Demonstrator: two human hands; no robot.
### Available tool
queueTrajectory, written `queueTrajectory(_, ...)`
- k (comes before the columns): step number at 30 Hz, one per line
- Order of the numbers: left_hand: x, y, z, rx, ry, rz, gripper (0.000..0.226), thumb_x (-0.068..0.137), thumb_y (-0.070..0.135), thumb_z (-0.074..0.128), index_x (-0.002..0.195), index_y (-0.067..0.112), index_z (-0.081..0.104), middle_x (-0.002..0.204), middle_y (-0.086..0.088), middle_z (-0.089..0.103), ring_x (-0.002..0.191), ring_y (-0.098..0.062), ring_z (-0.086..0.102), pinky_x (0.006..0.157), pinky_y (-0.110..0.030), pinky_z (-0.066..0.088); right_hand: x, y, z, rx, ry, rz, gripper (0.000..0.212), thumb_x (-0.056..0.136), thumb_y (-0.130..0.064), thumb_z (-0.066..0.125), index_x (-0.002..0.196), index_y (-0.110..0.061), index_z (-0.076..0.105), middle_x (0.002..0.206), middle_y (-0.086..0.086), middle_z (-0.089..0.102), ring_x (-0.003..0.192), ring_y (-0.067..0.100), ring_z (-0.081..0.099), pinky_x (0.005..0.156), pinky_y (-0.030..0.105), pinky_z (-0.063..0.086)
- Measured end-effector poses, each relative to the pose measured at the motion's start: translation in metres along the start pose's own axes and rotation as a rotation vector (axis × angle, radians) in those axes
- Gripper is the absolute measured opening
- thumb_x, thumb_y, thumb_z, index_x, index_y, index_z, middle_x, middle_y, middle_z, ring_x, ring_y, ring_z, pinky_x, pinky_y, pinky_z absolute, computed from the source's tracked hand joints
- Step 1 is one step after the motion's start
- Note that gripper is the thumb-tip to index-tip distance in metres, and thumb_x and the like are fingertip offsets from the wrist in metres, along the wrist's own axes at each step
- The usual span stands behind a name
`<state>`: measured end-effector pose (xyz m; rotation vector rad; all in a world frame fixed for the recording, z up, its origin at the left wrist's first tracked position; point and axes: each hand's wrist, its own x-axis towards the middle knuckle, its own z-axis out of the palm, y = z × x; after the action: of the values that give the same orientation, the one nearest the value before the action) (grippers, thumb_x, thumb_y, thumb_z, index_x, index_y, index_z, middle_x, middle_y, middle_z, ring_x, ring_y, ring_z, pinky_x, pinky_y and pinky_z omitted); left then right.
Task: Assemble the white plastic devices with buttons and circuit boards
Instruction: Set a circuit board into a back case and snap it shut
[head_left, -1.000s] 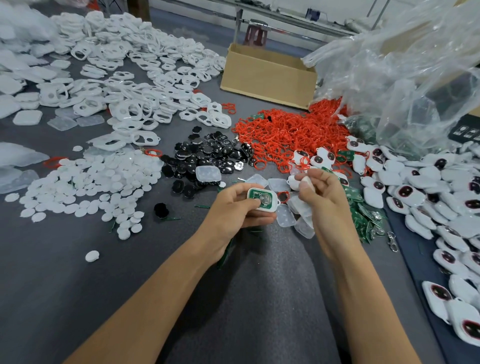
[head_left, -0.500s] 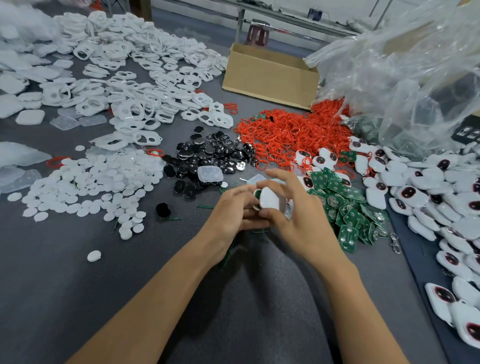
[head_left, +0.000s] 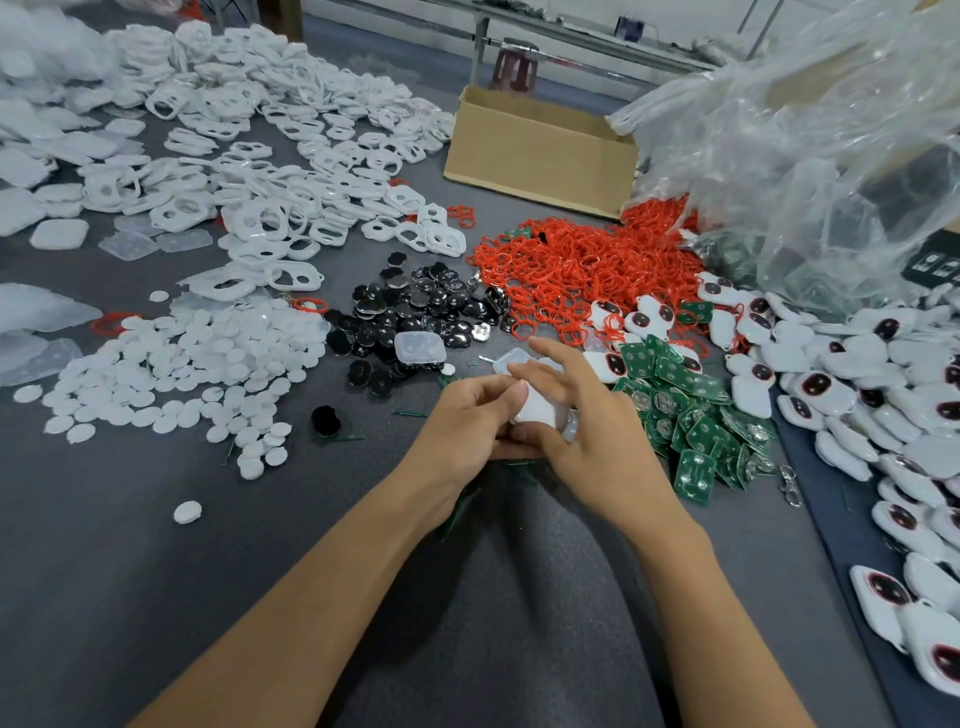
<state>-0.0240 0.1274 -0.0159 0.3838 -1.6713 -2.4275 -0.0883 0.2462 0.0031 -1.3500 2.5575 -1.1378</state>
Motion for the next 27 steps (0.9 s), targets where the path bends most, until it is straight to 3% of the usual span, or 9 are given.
queueTrajectory(2, 0.000, -0.001, 0.001, -0.001, 0.010, 0.015, 0.025, 0.101, 0.012, 0.044, 0.096, 0.008, 0.068, 0.091, -0.017, 0.060, 0.073, -0.021, 0.060, 0.065, -0.025, 0.057, -0.001, 0.001, 0.001, 0.049, 0.001, 0.021, 0.068, 0.080, -0.001, 0.069, 0.138, -0.020, 0.040, 0.129, -0.013, 0.059, 0.077, -0.011, 0.056, 0.076, 0.001, 0.034)
queueTrajectory(5, 0.000, -0.002, 0.001, -0.037, 0.065, 0.021, 0.025, 0.102, 0.009, 0.041, 0.105, 0.003, 0.065, 0.097, -0.014, 0.069, 0.078, -0.018, 0.069, 0.067, -0.026, 0.059, 0.001, 0.002, 0.001, 0.281, 0.057, 0.079, 0.056, 0.086, -0.005, 0.066, 0.135, -0.017, 0.043, 0.134, -0.010, 0.054, 0.107, -0.009, 0.055, 0.092, 0.009, 0.039)
queueTrajectory(6, 0.001, -0.002, 0.001, -0.049, 0.079, 0.028, 0.025, 0.102, 0.009, 0.040, 0.104, 0.004, 0.065, 0.099, -0.015, 0.070, 0.079, -0.019, 0.070, 0.069, -0.027, 0.059, 0.002, 0.003, 0.000, 0.339, 0.109, 0.124, 0.048, 0.088, -0.007, 0.064, 0.132, -0.016, 0.047, 0.130, -0.009, 0.057, 0.106, -0.005, 0.056, 0.092, 0.013, 0.042)
queueTrajectory(10, -0.001, -0.002, 0.002, -0.019, 0.103, 0.069, 0.025, 0.102, 0.007, 0.040, 0.100, 0.011, 0.065, 0.100, -0.014, 0.068, 0.080, -0.023, 0.071, 0.072, -0.029, 0.060, 0.004, 0.012, -0.005, 0.423, 0.171, 0.331, 0.013, 0.092, -0.015, 0.060, 0.099, -0.009, 0.069, 0.082, 0.009, 0.067, 0.068, 0.018, 0.056, 0.065, 0.030, 0.046)
queueTrajectory(13, -0.002, -0.003, 0.004, 0.044, 0.109, 0.109, 0.025, 0.102, 0.006, 0.041, 0.103, 0.011, 0.065, 0.107, -0.016, 0.066, 0.083, -0.022, 0.071, 0.072, -0.028, 0.060, 0.004, 0.014, -0.004, 0.562, 0.120, 0.401, 0.015, 0.093, -0.011, 0.058, 0.090, 0.001, 0.067, 0.073, 0.019, 0.061, 0.062, 0.025, 0.055, 0.055, 0.028, 0.049)
queueTrajectory(15, -0.003, -0.004, 0.005, 0.073, 0.119, 0.136, 0.025, 0.101, 0.004, 0.043, 0.101, 0.012, 0.066, 0.109, -0.015, 0.065, 0.087, -0.022, 0.070, 0.073, -0.029, 0.060, 0.004, 0.012, -0.003, 0.546, 0.135, 0.379, 0.011, 0.091, -0.007, 0.059, 0.088, 0.001, 0.065, 0.074, 0.022, 0.060, 0.062, 0.025, 0.056, 0.057, 0.031, 0.051)
queueTrajectory(19, -0.005, -0.005, 0.006, 0.067, 0.135, 0.158, 0.027, 0.099, 0.002, 0.046, 0.094, 0.016, 0.069, 0.106, -0.013, 0.066, 0.091, -0.024, 0.068, 0.071, -0.028, 0.059, 0.005, 0.010, 0.000, 0.484, 0.157, 0.336, 0.016, 0.089, 0.000, 0.060, 0.075, -0.007, 0.060, 0.066, 0.019, 0.055, 0.053, 0.021, 0.050, 0.058, 0.033, 0.043)
queueTrajectory(22, -0.004, -0.006, 0.007, 0.076, 0.165, 0.172, 0.030, 0.098, 0.001, 0.048, 0.090, 0.018, 0.070, 0.104, -0.011, 0.067, 0.092, -0.024, 0.068, 0.070, -0.031, 0.060, 0.006, 0.009, 0.001, 0.469, 0.189, 0.318, 0.023, 0.087, 0.003, 0.061, 0.068, -0.011, 0.058, 0.063, 0.015, 0.052, 0.059, 0.023, 0.045, 0.060, 0.035, 0.037)
queueTrajectory(27, -0.005, -0.007, 0.007, 0.078, 0.232, 0.204, 0.024, 0.096, 0.003, 0.052, 0.092, 0.017, 0.072, 0.102, -0.010, 0.069, 0.090, -0.025, 0.068, 0.069, -0.037, 0.061, 0.006, 0.008, 0.008, 0.417, 0.263, 0.321, 0.022, 0.088, -0.002, 0.062, 0.069, -0.014, 0.059, 0.064, 0.011, 0.053, 0.062, 0.024, 0.044, 0.062, 0.045, 0.041)
